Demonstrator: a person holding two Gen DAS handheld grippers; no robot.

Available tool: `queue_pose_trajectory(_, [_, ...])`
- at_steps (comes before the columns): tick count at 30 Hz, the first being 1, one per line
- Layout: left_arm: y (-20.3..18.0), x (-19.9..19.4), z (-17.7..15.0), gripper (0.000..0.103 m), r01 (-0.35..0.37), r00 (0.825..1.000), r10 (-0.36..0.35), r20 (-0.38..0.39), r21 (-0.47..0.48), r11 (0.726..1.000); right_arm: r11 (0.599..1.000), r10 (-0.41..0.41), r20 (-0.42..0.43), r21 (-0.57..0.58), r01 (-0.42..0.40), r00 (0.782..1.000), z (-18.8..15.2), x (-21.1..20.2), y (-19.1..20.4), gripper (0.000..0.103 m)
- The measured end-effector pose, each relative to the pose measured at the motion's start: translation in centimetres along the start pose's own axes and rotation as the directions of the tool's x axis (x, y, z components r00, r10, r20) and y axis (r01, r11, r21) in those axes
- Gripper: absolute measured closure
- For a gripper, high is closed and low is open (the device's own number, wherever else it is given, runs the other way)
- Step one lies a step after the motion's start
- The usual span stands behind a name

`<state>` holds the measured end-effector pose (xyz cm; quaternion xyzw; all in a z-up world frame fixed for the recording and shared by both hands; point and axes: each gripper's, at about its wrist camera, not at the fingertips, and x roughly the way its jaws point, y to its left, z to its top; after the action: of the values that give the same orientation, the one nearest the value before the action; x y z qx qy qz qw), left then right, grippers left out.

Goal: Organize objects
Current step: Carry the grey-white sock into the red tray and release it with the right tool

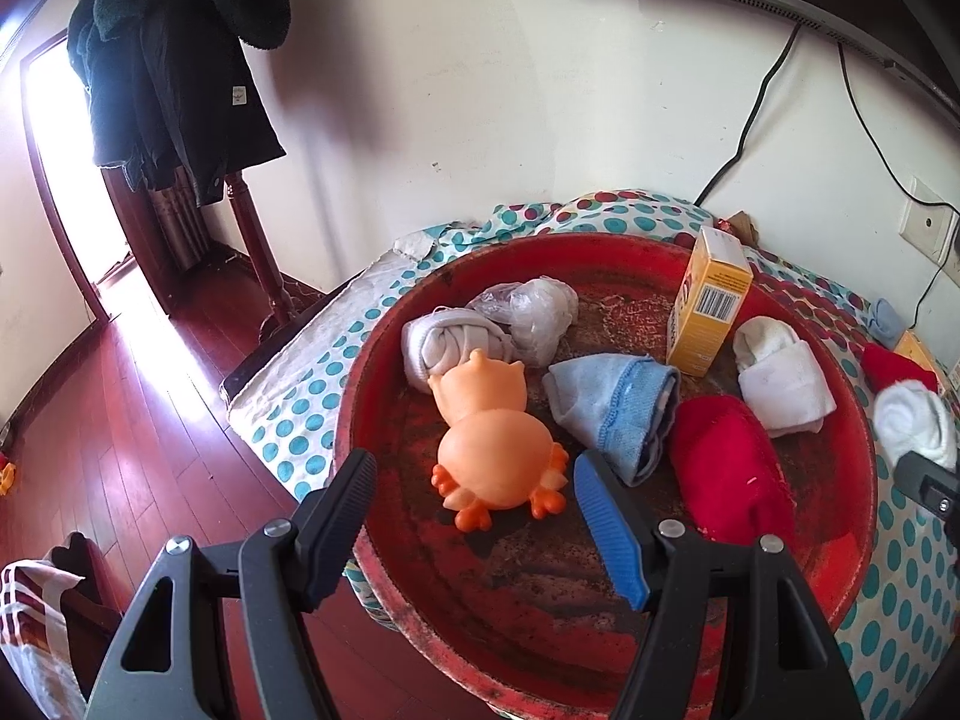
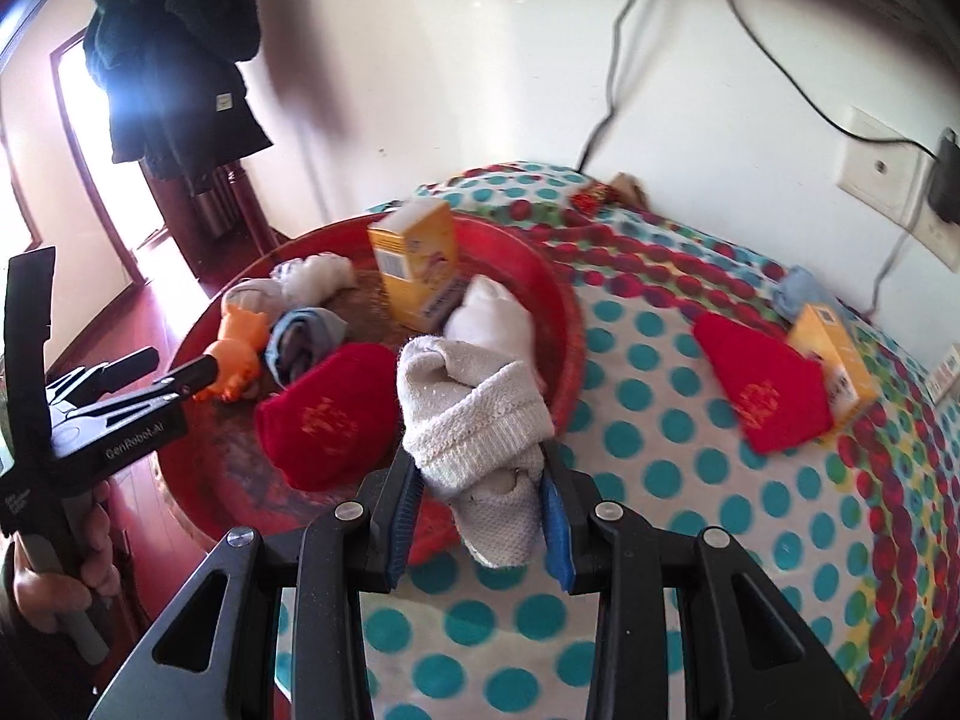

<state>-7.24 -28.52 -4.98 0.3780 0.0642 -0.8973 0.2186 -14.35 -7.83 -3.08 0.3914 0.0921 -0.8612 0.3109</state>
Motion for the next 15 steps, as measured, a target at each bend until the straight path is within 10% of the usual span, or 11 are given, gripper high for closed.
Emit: queue_pose_trajectory(15, [1.1, 0.4, 0.3, 0.032, -0.037, 0.999, 0.036, -0.008, -0.047, 0.998, 1.000, 0.011, -0.045, -0.005, -0.011, 0.999, 2.8, 4.7, 2.7, 0.070])
